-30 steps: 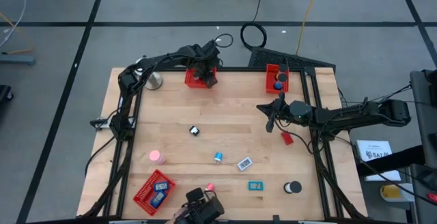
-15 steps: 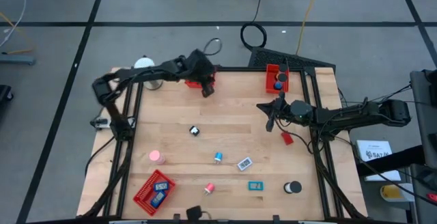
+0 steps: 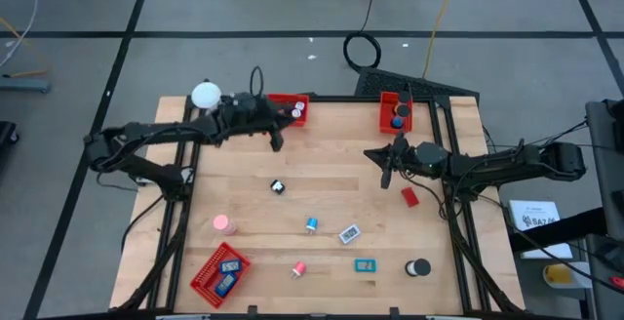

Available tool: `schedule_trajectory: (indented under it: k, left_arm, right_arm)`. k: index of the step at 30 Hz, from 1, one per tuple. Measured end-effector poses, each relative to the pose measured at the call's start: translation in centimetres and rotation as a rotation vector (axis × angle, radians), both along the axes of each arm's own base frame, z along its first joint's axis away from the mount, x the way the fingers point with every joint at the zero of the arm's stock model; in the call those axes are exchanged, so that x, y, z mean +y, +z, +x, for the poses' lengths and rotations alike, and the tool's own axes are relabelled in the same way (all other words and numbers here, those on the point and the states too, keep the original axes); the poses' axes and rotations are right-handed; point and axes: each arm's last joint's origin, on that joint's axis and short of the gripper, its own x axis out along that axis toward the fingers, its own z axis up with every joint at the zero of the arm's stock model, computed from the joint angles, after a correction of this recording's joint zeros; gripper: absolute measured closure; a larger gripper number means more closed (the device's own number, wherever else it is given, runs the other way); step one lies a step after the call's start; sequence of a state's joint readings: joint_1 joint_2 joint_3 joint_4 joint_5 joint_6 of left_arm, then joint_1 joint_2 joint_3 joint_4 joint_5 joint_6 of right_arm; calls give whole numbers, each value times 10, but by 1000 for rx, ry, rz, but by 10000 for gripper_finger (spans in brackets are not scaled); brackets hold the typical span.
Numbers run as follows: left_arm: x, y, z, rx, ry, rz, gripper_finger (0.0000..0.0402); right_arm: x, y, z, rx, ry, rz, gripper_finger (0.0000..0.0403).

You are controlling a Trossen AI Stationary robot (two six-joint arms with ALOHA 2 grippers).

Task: Pick & Place Office items
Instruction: Put the white hourglass into the top right red basket

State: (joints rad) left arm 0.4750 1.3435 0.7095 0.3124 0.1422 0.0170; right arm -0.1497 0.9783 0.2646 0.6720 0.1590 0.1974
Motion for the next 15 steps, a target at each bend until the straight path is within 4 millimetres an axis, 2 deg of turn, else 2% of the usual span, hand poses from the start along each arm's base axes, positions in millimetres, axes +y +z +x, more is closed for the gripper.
schedule_trajectory:
  k: [4, 8, 15]
  left_arm:
    - [-21, -21, -6, -138, -90, 56, 398]
    - [-38, -40, -15, -201, -138, 53, 381]
    - [-51, -50, -20, -212, -177, 39, 370]
  right_arm:
    - [2, 4, 1, -32, -12, -11, 402]
    - [3, 7, 6, 53, -61, -15, 402]
    - [18, 31, 22, 238, -106, -39, 403]
